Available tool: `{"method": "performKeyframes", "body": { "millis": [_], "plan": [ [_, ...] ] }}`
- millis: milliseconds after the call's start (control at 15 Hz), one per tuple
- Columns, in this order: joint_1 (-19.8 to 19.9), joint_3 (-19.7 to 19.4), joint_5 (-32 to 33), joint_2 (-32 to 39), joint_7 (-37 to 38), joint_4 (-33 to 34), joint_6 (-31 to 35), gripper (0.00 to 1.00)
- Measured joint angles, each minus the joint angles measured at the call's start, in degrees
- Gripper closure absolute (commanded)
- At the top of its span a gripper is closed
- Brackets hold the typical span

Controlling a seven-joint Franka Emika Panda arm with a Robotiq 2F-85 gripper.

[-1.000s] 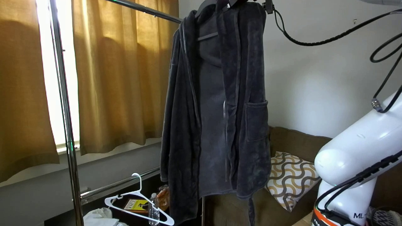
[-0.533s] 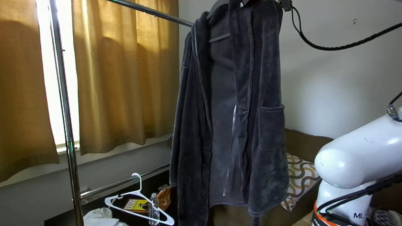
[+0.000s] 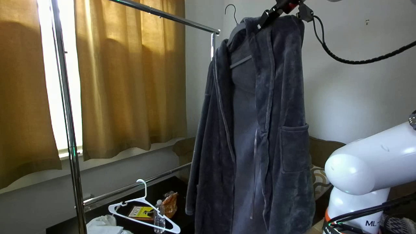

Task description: Pick up the gray robe with the hanger from the top rail and put it on the bottom rail

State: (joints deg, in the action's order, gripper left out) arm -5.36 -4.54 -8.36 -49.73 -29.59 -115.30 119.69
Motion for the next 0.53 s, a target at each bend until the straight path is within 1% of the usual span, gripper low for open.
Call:
{"method": "performKeyframes", "body": {
  "millis": [133, 267, 533],
  "plan": [
    [0.31, -0.2, 2.25, 0.01, 1.49, -1.94, -2.89, 0.98],
    [0.31, -0.33, 3.13, 0.18, 2.55, -4.15, -4.6, 0.98],
    [0.3, -0.42, 3.32, 0.44, 3.54, -9.09, -5.12, 0.98]
  ]
}}
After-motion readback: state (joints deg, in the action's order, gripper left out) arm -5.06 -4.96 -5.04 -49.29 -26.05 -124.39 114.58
